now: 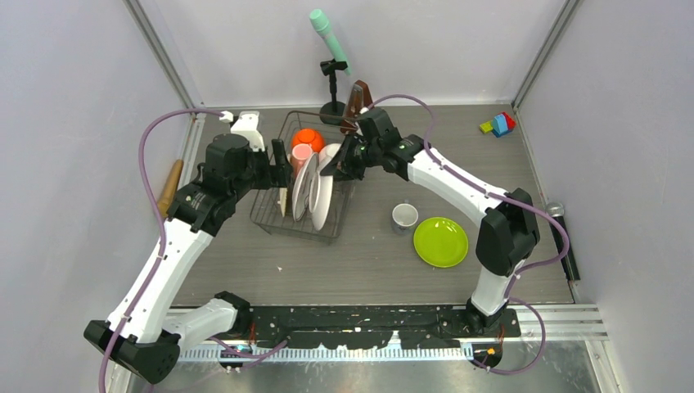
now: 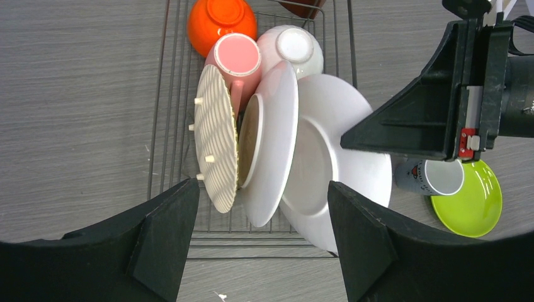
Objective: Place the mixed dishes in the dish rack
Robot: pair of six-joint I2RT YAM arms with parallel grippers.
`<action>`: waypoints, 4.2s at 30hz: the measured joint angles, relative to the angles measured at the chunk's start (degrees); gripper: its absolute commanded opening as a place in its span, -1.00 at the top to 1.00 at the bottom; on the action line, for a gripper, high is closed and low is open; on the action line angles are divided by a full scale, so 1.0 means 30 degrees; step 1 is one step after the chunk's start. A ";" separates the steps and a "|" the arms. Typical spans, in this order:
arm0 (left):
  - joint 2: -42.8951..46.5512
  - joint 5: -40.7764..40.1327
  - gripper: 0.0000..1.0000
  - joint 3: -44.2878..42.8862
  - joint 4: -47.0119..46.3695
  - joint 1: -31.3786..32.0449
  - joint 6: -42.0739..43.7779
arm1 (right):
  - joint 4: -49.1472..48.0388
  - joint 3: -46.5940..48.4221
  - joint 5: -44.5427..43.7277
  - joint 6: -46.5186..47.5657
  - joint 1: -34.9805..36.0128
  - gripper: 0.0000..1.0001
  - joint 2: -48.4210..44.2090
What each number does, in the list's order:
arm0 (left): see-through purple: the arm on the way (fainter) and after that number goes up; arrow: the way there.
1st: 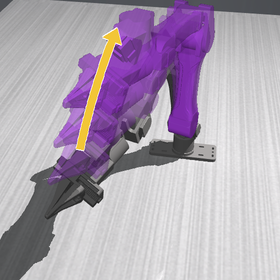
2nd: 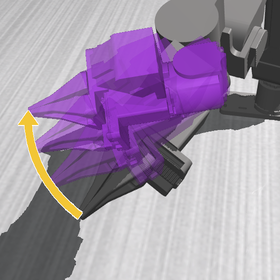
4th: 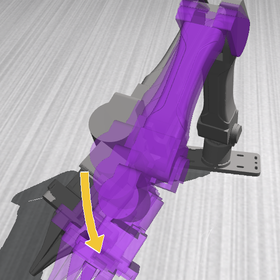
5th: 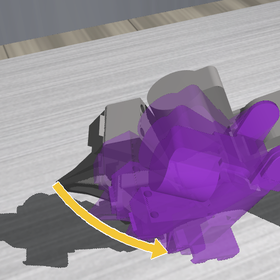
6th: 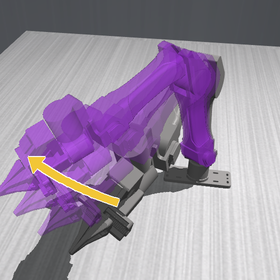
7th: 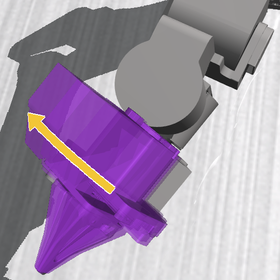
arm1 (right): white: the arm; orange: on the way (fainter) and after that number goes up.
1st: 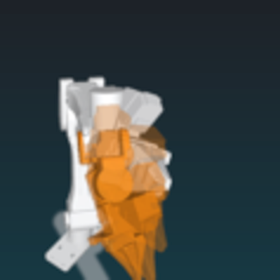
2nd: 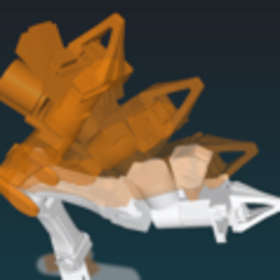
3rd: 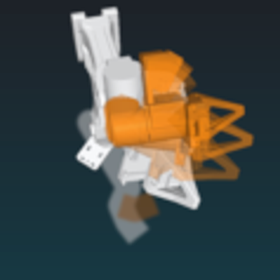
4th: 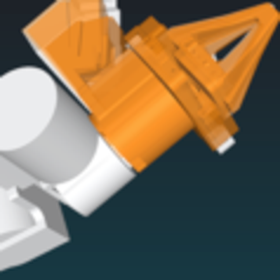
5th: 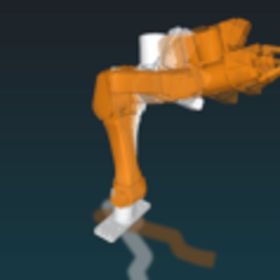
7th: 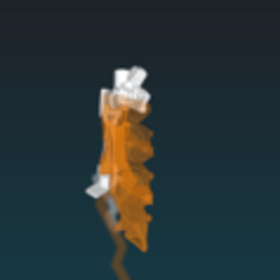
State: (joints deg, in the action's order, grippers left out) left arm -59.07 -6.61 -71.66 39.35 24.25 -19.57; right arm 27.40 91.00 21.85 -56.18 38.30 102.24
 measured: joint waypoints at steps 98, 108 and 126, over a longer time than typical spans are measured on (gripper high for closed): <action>-0.0852 0.8306 -0.64 0.1552 -0.2441 -0.0022 -0.2958 | 0.6411 -0.9413 -1.0244 0.5814 -0.2557 0.98 -0.5311; -0.1246 0.9333 -0.83 0.1537 -0.2652 -0.0124 -0.4211 | 0.5646 -0.9435 -0.7992 0.6288 -0.3534 0.99 -0.8000; -0.2965 1.7711 -0.95 0.3293 -1.5591 -0.2484 -1.5256 | -1.2990 -1.1759 0.3891 -0.1049 -0.5311 0.99 -1.2152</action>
State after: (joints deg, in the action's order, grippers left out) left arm -67.96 46.52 -61.78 -7.42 16.80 -65.34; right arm -11.57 55.72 33.52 -59.33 22.37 65.78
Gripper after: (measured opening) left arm 0.973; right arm 0.052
